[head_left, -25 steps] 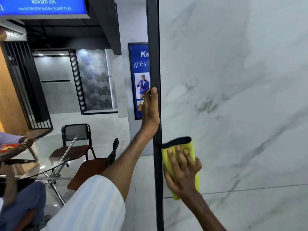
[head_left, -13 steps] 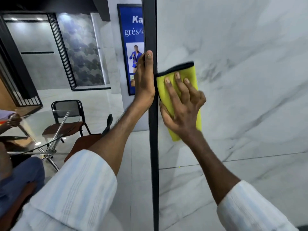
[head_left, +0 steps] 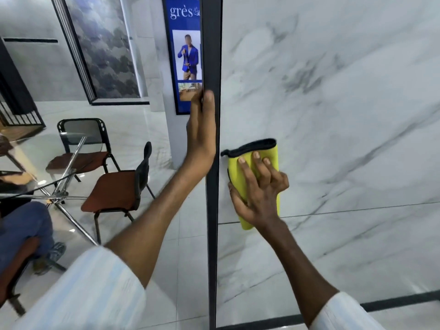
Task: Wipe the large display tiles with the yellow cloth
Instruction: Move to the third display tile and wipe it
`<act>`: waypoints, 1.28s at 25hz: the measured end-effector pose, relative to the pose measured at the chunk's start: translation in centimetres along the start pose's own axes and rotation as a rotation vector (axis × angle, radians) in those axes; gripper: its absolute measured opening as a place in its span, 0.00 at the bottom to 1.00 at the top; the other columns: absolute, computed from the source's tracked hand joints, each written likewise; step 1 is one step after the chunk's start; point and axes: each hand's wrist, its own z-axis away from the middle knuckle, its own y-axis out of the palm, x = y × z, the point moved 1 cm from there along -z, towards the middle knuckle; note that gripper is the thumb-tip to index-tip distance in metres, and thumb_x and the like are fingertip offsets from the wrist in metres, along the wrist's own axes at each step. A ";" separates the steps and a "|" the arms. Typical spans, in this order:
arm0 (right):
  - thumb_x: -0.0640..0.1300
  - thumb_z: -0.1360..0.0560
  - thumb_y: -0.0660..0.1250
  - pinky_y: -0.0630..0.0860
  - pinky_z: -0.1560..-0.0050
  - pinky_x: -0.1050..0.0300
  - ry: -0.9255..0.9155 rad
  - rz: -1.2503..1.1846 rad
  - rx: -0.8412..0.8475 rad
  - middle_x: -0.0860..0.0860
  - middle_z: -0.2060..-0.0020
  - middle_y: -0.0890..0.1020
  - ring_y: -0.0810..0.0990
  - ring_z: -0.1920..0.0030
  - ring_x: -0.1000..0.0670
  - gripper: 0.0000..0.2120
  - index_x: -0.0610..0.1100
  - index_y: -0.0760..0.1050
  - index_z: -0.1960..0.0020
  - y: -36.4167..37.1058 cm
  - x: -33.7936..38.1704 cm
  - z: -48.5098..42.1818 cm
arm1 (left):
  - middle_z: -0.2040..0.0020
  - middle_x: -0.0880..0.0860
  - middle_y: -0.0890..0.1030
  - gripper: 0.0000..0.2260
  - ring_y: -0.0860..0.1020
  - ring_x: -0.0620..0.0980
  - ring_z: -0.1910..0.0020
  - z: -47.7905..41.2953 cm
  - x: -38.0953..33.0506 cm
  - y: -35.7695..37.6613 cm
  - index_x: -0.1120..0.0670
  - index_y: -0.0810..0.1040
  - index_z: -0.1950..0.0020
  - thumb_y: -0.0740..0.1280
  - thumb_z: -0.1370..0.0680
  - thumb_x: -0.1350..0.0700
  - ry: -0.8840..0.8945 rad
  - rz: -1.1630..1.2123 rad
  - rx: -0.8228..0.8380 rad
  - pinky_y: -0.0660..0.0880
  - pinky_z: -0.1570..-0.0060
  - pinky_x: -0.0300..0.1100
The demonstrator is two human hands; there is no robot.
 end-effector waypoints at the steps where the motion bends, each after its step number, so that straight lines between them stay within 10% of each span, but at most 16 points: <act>1: 0.58 0.25 0.69 0.66 0.38 0.37 0.023 0.000 -0.011 0.52 0.21 0.62 0.59 0.23 0.49 0.33 0.55 0.65 0.22 -0.2 -0.4 -0.6 | 0.39 0.27 0.65 0.11 0.65 0.11 0.48 1.8 1.8 -0.6 0.42 0.65 0.28 0.54 0.11 0.49 -0.026 -0.033 0.002 0.60 0.45 0.15; 5: 0.58 0.24 0.66 0.65 0.38 0.36 -0.011 0.002 0.021 0.53 0.21 0.62 0.58 0.23 0.49 0.33 0.56 0.62 0.20 0.2 -1.8 2.1 | 0.35 0.26 0.66 0.15 0.65 0.19 0.37 7.8 8.8 -2.0 0.40 0.66 0.25 0.52 0.11 0.45 -0.193 -0.106 -0.015 0.59 0.33 0.22; 8: 0.59 0.24 0.66 0.62 0.36 0.38 -0.019 -0.010 0.096 0.53 0.21 0.59 0.57 0.24 0.48 0.34 0.56 0.61 0.20 0.7 -3.2 7.0 | 0.50 0.21 0.75 0.09 0.71 0.18 0.48 11.2 12.0 -1.3 0.35 0.69 0.41 0.53 0.11 0.49 -0.288 -0.180 -0.096 0.65 0.44 0.21; 12: 0.60 0.23 0.66 0.62 0.35 0.39 0.001 -0.066 0.165 0.52 0.20 0.56 0.54 0.23 0.47 0.36 0.55 0.59 0.19 1.3 -2.6 10.8 | 0.40 0.24 0.64 0.11 0.65 0.12 0.45 14.5 13.4 -1.0 0.40 0.60 0.29 0.54 0.10 0.51 -0.333 -0.216 -0.095 0.60 0.45 0.15; 24: 0.59 0.24 0.63 0.64 0.37 0.35 -0.033 -0.025 0.037 0.50 0.20 0.60 0.59 0.24 0.47 0.36 0.55 0.58 0.18 5.2 -1.6 18.9 | 0.39 0.25 0.69 0.11 0.66 0.15 0.40 18.9 26.3 -4.4 0.33 0.65 0.35 0.52 0.10 0.51 -0.179 -0.180 -0.086 0.61 0.41 0.17; 29: 0.57 0.25 0.65 0.66 0.38 0.33 -0.031 -0.011 -0.076 0.50 0.21 0.64 0.63 0.24 0.46 0.36 0.54 0.61 0.19 8.1 -1.3 25.2 | 0.25 0.50 0.75 0.23 0.70 0.47 0.23 20.9 35.1 -6.2 0.53 0.68 0.20 0.53 0.12 0.44 0.091 -0.191 -0.042 0.67 0.22 0.53; 32: 0.56 0.25 0.65 0.65 0.37 0.33 -0.057 0.003 -0.144 0.51 0.21 0.65 0.64 0.24 0.46 0.35 0.54 0.64 0.19 9.3 -1.0 27.9 | 0.22 0.52 0.73 0.29 0.69 0.49 0.22 21.8 38.4 -6.5 0.54 0.66 0.19 0.53 0.15 0.40 0.225 -0.180 -0.076 0.65 0.22 0.56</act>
